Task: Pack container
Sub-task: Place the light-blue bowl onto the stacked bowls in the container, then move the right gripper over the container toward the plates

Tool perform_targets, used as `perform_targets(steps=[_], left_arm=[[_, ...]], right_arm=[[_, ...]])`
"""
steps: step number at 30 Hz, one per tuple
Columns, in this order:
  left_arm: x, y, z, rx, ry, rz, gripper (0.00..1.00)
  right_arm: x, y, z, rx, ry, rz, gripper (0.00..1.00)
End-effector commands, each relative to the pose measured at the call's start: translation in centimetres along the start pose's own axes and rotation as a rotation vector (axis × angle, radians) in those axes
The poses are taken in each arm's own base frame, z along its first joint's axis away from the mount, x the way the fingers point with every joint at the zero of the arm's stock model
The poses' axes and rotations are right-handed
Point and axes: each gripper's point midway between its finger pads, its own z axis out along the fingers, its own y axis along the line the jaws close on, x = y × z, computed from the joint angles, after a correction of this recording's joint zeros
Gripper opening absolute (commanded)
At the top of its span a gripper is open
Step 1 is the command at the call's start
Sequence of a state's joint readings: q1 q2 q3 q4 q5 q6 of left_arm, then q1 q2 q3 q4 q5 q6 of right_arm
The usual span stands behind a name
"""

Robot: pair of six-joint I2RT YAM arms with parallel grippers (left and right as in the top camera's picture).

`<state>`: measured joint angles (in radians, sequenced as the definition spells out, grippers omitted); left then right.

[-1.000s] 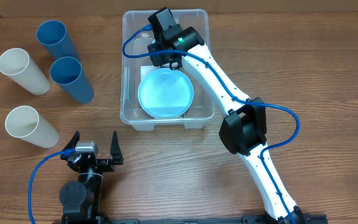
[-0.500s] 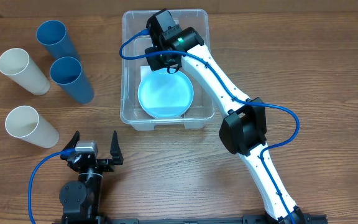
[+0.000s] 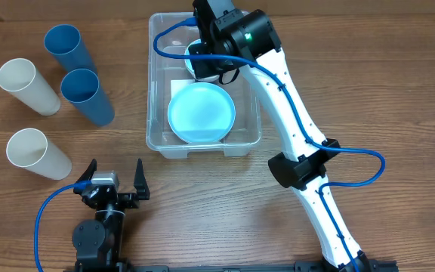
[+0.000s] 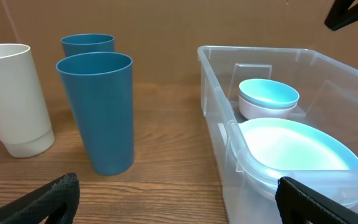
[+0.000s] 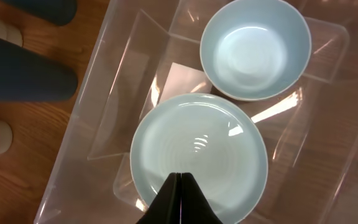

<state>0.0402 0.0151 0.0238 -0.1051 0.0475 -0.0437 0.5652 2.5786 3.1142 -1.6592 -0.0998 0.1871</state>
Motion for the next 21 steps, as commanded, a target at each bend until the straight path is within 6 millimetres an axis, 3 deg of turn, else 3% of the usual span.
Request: perform_targets(steps=[1,6,8,10,16,21], left_arm=[[0.0,0.2,0.0,-0.008,-0.006,0.022,1.0],[0.0,0.2,0.0,-0.007,-0.006,0.022,1.0],[0.0,0.2,0.0,-0.008,-0.005,0.022,1.0],[0.0,0.2,0.0,-0.008,-0.006,0.022,1.0],[0.0,0.2,0.0,-0.008,-0.005,0.022,1.0],[0.0,0.2,0.0,-0.008,-0.006,0.022,1.0]], right_arm=[[-1.6,1.2,-9.4,-0.033,-0.172,-0.009,0.04],[-1.0,2.0,-20.5,-0.072,-0.355,-0.005,0.04],[-0.3,2.0,-22.0,-0.074,-0.36,-0.006,0.04],[1.2,2.0,-21.7,-0.08,-0.292,-0.003,0.04],[9.2,-0.6,-16.2,0.012,0.066,0.048,0.05],[11.3,-2.0,-12.5,0.118,0.189,-0.045,0.09]])
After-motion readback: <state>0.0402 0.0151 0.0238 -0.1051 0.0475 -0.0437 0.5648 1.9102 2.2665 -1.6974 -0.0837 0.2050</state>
